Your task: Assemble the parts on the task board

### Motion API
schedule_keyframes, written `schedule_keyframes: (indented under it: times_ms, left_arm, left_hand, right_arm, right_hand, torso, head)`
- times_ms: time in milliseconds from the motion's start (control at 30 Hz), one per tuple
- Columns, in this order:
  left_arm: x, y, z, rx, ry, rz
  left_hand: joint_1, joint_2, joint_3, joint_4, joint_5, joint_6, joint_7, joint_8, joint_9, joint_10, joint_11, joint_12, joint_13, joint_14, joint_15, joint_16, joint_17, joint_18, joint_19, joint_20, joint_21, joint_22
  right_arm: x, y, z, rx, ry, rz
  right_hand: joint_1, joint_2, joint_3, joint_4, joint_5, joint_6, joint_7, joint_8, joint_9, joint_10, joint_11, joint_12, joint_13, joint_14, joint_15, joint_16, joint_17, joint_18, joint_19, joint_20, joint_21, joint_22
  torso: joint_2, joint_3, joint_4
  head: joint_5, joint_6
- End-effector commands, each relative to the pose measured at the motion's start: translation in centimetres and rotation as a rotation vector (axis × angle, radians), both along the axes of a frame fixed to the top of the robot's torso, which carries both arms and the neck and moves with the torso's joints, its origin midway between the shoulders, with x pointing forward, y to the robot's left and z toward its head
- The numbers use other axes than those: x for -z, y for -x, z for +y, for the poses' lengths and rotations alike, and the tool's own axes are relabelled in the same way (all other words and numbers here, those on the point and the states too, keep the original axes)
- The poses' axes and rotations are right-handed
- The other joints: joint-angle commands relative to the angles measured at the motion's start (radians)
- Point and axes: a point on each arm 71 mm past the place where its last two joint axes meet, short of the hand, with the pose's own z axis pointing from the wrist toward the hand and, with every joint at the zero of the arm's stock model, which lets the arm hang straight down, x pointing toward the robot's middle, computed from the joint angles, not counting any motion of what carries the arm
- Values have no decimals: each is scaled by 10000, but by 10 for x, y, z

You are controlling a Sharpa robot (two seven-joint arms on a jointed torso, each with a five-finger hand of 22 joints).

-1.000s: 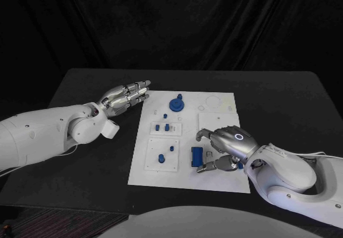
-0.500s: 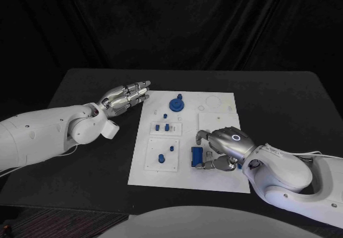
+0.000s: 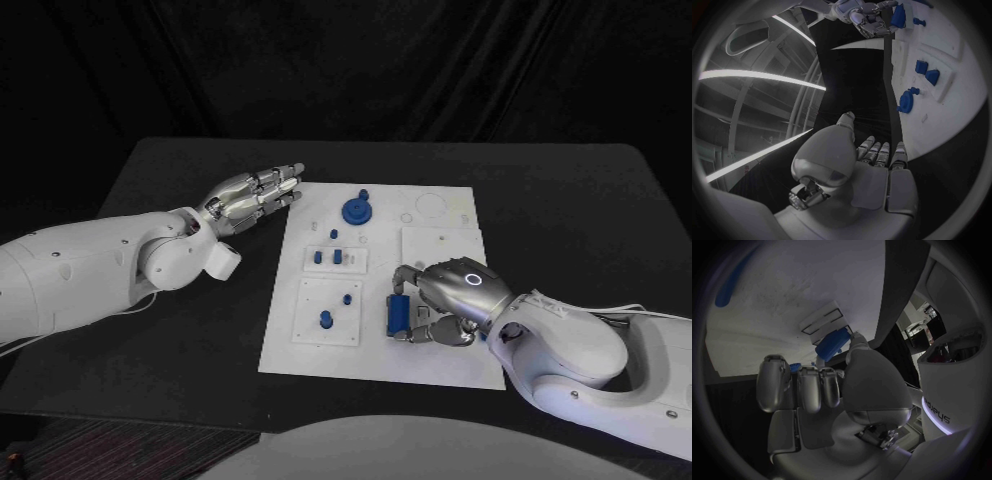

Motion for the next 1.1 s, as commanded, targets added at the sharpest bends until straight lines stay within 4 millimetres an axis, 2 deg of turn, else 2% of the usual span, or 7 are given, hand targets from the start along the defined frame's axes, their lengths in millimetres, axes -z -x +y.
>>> schedule_keyframes:
  times_ms: [33,233,333,400,667,733,1100]
  left_arm:
    - [0,1,-2,117,151,-18]
    - [0,1,-2,131,154,-8]
    - [0,1,-2,140,154,-2]
    - [0,1,-2,146,154,3]
    - [0,0,-3,173,153,25]
    - [0,0,-2,171,148,30]
    - [1,0,-2,153,127,44]
  left_hand:
    - [64,27,-7,-84,58,22,57,53,12,-15,70,-34,-12,-23,74,-36,-9,119,25,79,-34,-17]
    - [64,27,-7,-84,58,22,57,53,12,-15,70,-34,-12,-23,74,-36,-9,119,25,79,-34,-17]
    - [64,27,-7,-84,58,22,57,53,12,-15,70,-34,-12,-23,74,-36,-9,119,25,79,-34,-17]
    - [55,34,-4,-103,60,39,64,61,15,-15,78,-34,-12,-23,88,-36,-9,115,25,89,-34,-17]
    - [49,40,-3,-109,59,40,67,62,15,-15,81,-34,-12,-23,93,-36,-9,114,25,93,-34,-17]
    - [45,46,-1,-111,57,41,68,63,15,-15,83,-34,-12,-23,99,-36,-9,113,25,97,-34,-17]
    - [45,46,-1,-111,57,41,68,63,15,-15,83,-34,-12,-23,99,-36,-9,113,25,97,-34,-17]
  right_arm:
    - [2,2,2,-296,184,49]
    - [2,3,2,-404,197,73]
    - [2,3,3,-444,177,67]
    - [2,3,3,-463,138,49]
    - [0,3,2,-476,-70,-21]
    - [0,3,2,-436,-163,38]
    - [-1,4,0,-316,-425,97]
  right_hand:
    - [167,-27,11,-13,97,-121,-13,54,-43,1070,-71,26,2635,785,-32,-48,1659,162,-35,-31,-83,1898]
    - [426,-17,-8,-18,651,-303,-2,77,-195,1070,-62,26,2635,773,-27,-64,1630,172,-62,-30,-147,1884]
    - [555,77,-29,-16,1879,-351,-8,182,-335,1070,-62,26,2635,771,-34,-65,1628,175,-69,-28,-178,1880]
    - [543,162,11,-18,3711,-321,-24,241,-456,1070,-87,26,2635,773,-45,-62,1638,171,-60,-47,-168,1887]
    - [279,227,167,2,5691,-164,-49,297,-713,1070,-117,26,2635,783,-71,-48,1672,167,-38,-68,-150,1896]
    - [61,235,299,14,6522,-48,-68,288,-828,1070,-138,26,2635,779,-87,-55,1657,169,-41,-82,-160,1894]
    - [-852,264,838,31,7545,274,-78,172,-1203,1070,-154,26,2635,799,-105,-25,1727,161,-21,-101,-129,1904]
  torso:
    - [-4,-4,12]
    - [-4,-9,5]
    - [-8,-10,1]
    - [-2,-5,2]
    - [-4,2,3]
    - [-2,2,5]
    - [-1,0,3]
  head:
    - [-13,-1]
    - [-3,-1]
    - [-3,-1]
    - [-8,-1]
    - [-10,-1]
    - [-15,-1]
    - [-35,-1]
